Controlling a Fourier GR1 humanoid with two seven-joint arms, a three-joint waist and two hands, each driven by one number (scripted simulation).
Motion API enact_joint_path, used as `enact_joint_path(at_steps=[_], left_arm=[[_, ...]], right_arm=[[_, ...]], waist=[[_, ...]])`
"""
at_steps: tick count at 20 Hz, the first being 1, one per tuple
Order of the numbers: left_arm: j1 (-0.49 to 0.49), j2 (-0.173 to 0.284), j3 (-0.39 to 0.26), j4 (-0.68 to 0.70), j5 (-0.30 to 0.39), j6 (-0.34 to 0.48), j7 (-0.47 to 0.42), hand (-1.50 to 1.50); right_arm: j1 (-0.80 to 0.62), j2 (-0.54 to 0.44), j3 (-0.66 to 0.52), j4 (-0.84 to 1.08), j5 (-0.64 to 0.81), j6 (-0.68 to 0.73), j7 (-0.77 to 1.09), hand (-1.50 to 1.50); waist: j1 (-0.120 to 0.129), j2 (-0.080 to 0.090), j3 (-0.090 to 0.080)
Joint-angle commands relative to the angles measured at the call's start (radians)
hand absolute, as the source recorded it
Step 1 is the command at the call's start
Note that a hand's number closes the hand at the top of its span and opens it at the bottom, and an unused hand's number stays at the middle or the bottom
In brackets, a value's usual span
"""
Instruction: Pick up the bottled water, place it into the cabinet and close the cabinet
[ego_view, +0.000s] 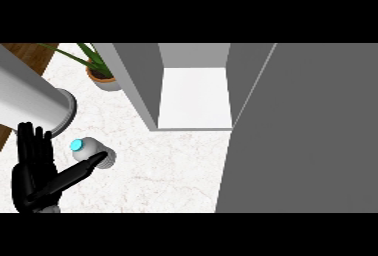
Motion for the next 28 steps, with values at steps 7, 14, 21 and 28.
enact_joint_path(at_steps=[7, 14, 21, 28], left_arm=[[-0.076, 0.059, 0.142, 0.306, 0.132, -0.132, -0.187, -1.5], [-0.087, 0.012, 0.146, 0.474, 0.125, -0.122, -0.331, -1.5], [-0.147, 0.01, 0.172, 0.716, 0.15, -0.191, -0.507, -1.5], [-0.2, 0.017, 0.218, 0.884, 0.194, -0.276, -0.633, -1.5]], right_arm=[[0.001, -0.019, 0.059, -0.189, 0.075, -0.042, 0.089, -1.5], [-0.028, -0.037, 0.076, -0.17, 0.112, -0.069, 0.106, -1.5], [-0.103, -0.025, 0.109, -0.134, 0.134, -0.097, 0.152, -1.5], [0.02, -0.062, 0.154, -0.177, 0.145, -0.09, 0.073, -1.5]], waist=[[-0.003, -0.001, 0.0], [0.0, 0.0, 0.0], [0.002, 0.001, -0.001], [-0.008, -0.001, 0.0]])
